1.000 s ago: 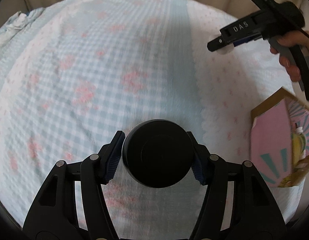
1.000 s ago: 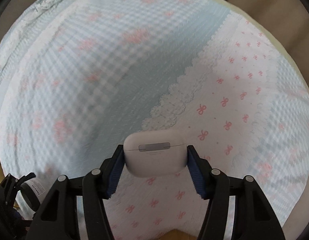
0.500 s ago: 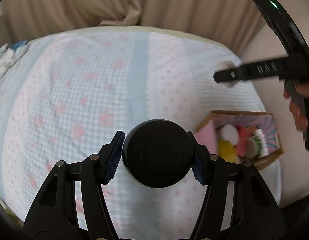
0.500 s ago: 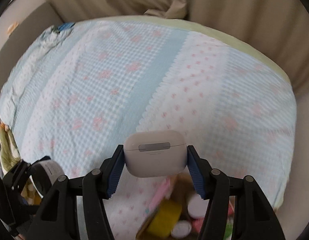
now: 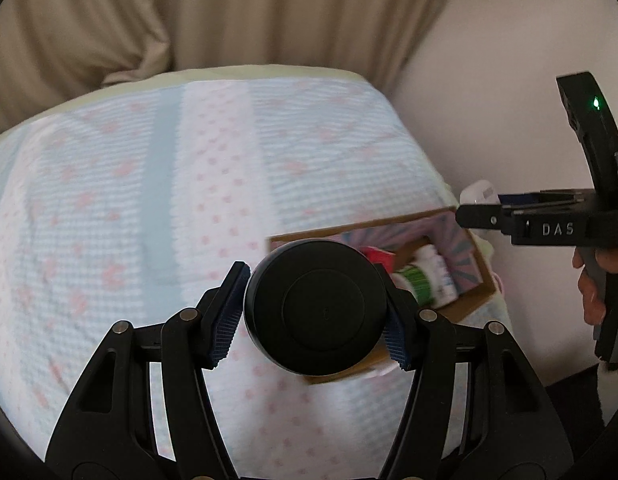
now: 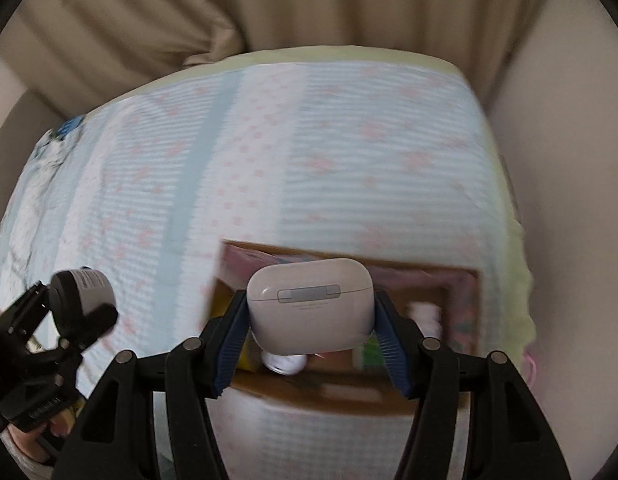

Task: Organize rigid objects
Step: 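Carry jar and earbud case into the cardboard box and open both tools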

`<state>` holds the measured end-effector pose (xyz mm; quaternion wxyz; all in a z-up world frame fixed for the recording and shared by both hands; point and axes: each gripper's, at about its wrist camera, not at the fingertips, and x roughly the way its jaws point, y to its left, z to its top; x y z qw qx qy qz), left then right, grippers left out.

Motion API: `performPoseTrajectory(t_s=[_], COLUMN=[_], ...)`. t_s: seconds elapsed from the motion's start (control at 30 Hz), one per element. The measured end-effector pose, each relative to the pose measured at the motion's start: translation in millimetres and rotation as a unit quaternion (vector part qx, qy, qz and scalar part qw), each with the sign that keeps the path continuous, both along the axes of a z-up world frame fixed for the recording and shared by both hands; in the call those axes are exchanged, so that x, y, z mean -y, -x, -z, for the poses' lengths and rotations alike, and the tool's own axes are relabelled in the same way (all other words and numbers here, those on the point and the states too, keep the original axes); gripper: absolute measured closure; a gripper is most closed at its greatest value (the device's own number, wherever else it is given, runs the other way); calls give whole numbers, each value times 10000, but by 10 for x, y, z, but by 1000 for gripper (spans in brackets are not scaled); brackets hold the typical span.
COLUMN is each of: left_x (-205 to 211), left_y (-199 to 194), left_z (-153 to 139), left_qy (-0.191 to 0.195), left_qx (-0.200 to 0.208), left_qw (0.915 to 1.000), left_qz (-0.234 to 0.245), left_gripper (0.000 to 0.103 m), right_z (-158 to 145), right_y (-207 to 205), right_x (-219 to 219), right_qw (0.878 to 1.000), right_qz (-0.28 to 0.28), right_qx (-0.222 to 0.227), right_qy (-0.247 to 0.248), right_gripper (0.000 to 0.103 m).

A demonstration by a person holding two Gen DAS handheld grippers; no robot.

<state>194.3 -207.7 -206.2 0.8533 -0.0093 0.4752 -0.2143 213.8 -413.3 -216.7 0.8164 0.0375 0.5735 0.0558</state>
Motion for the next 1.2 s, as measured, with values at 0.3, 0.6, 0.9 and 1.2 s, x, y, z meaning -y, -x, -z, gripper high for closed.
performPoseTrajectory(t_s=[0.3, 0.6, 0.9, 1.2], left_x=[907, 1502, 1595, 1672], left_y=[-105, -123, -186, -195], left_z=[321, 967, 1524, 1491], left_qy=[-73, -458, -798, -1080], left_qx=[-331, -820, -1434, -1777], left_qw=[9971, 9863, 9751, 9662], left_qz=[685, 1355, 1493, 1527], left_gripper=[46, 46, 46, 12], right_z=[275, 764, 1345, 1506], right_y=[234, 54, -305, -429], right_x=[860, 1177, 1138, 1110], right_qw=[9970, 9935, 9896, 9846], right_qz=[702, 873, 599, 615], right_qx=[-332, -644, -991, -1127], right_qy=[-55, -356, -853, -1185], right_gripper=[46, 46, 46, 45])
